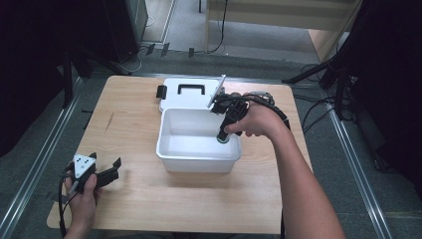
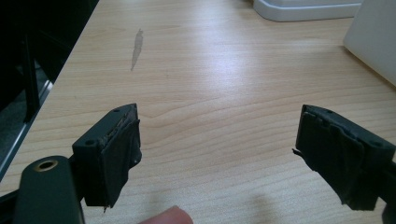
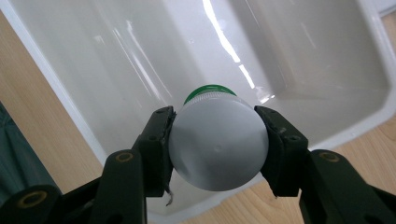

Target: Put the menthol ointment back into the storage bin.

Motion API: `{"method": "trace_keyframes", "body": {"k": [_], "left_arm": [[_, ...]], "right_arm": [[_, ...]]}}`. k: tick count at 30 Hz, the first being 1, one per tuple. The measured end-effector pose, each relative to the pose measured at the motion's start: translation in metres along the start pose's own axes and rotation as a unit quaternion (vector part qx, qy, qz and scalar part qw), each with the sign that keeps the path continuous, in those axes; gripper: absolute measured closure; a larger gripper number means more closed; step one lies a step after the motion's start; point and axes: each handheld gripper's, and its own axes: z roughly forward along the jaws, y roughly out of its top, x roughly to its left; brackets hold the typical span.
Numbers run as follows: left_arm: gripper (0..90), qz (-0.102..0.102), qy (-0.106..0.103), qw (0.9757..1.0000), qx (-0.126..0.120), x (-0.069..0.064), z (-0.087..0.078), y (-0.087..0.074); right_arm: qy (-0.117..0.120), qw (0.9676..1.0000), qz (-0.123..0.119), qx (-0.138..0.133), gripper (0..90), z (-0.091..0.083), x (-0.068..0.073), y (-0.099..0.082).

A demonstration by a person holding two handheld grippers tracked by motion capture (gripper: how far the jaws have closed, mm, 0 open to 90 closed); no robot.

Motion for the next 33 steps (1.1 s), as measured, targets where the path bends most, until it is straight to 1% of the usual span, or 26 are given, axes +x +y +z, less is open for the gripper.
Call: {"method": "trace_keyframes", "body": {"k": [3,5,9,13,16,19,20,22,24,33], "left_arm": [[14.7,0.0,0.0,1.0,0.0,0.0,0.0,0.0],[14.8,0.0,0.0,1.0,0.001,0.0,0.0,0.0],[14.8,0.0,0.0,1.0,0.001,0.0,0.0,0.0],[14.8,0.0,0.0,1.0,0.0,0.0,0.0,0.0],[14.8,0.001,0.001,1.0,0.0,0.0,0.0,0.0],[14.8,0.0,0.001,1.0,0.0,0.0,0.0,0.0],[14.8,0.0,0.001,1.0,0.0,0.0,0.0,0.0],[14.8,0.0,0.001,1.0,0.0,0.0,0.0,0.0],[14.8,0.0,0.001,1.0,0.0,0.0,0.0,0.0],[14.8,0.001,0.001,1.0,0.001,0.0,0.0,0.0]], "right_arm": [[0.0,1.0,-0.009,0.001,51.6,0.008,0.001,0.0],[0.0,1.0,-0.009,0.003,51.6,0.009,0.001,0.0],[0.004,0.9999,-0.013,0.004,51.6,0.021,0.0,-0.001],[0.008,0.9999,-0.013,0.006,51.6,0.027,0.0,-0.001],[0.015,0.9998,-0.014,0.007,51.6,0.036,-0.001,-0.002],[0.015,0.9998,-0.014,0.007,51.6,0.04,-0.001,-0.002],[0.018,0.9997,-0.013,0.007,51.6,0.044,0.0,-0.002],[0.019,0.9997,-0.014,0.007,51.6,0.046,0.0,-0.003],[0.022,0.9996,-0.015,0.012,51.6,0.052,-0.001,-0.003],[0.025,0.9994,-0.014,0.017,51.6,0.063,-0.002,-0.005]]}}
